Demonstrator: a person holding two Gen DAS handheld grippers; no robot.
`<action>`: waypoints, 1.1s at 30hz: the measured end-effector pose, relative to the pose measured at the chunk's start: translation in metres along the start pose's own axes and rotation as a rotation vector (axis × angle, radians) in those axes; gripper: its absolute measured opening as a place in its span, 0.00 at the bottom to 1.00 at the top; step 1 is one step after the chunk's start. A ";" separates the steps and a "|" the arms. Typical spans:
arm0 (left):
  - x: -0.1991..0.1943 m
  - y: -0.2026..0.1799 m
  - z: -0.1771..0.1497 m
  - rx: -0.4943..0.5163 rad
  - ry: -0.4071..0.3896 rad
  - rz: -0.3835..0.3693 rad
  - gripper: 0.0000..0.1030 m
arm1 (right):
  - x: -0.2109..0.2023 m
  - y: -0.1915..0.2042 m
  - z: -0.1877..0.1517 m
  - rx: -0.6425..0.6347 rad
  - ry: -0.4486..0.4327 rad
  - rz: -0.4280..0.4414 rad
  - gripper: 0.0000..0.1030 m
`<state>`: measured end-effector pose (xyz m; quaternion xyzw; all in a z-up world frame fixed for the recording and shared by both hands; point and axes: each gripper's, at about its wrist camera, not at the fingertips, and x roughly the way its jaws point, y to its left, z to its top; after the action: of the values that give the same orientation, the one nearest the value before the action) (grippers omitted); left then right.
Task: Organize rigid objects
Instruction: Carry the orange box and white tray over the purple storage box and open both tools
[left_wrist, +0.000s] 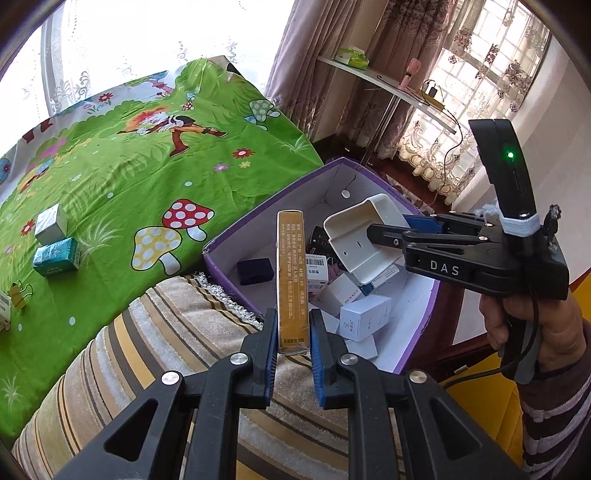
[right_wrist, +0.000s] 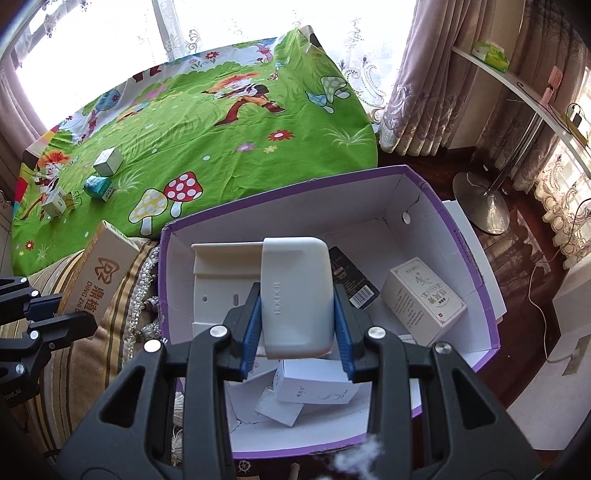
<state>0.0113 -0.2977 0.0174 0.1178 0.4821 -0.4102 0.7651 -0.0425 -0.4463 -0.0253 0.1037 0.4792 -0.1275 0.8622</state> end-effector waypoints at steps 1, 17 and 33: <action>0.001 -0.002 0.000 0.003 0.001 -0.001 0.16 | 0.000 -0.002 -0.001 0.004 0.000 -0.004 0.39; 0.006 -0.019 -0.004 0.036 0.018 -0.021 0.16 | -0.001 -0.021 -0.010 0.028 0.010 -0.041 0.39; 0.013 -0.036 -0.006 0.069 0.041 -0.061 0.19 | -0.006 -0.037 -0.019 0.051 0.026 -0.067 0.40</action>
<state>-0.0166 -0.3239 0.0118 0.1377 0.4865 -0.4474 0.7377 -0.0725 -0.4748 -0.0324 0.1112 0.4901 -0.1671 0.8483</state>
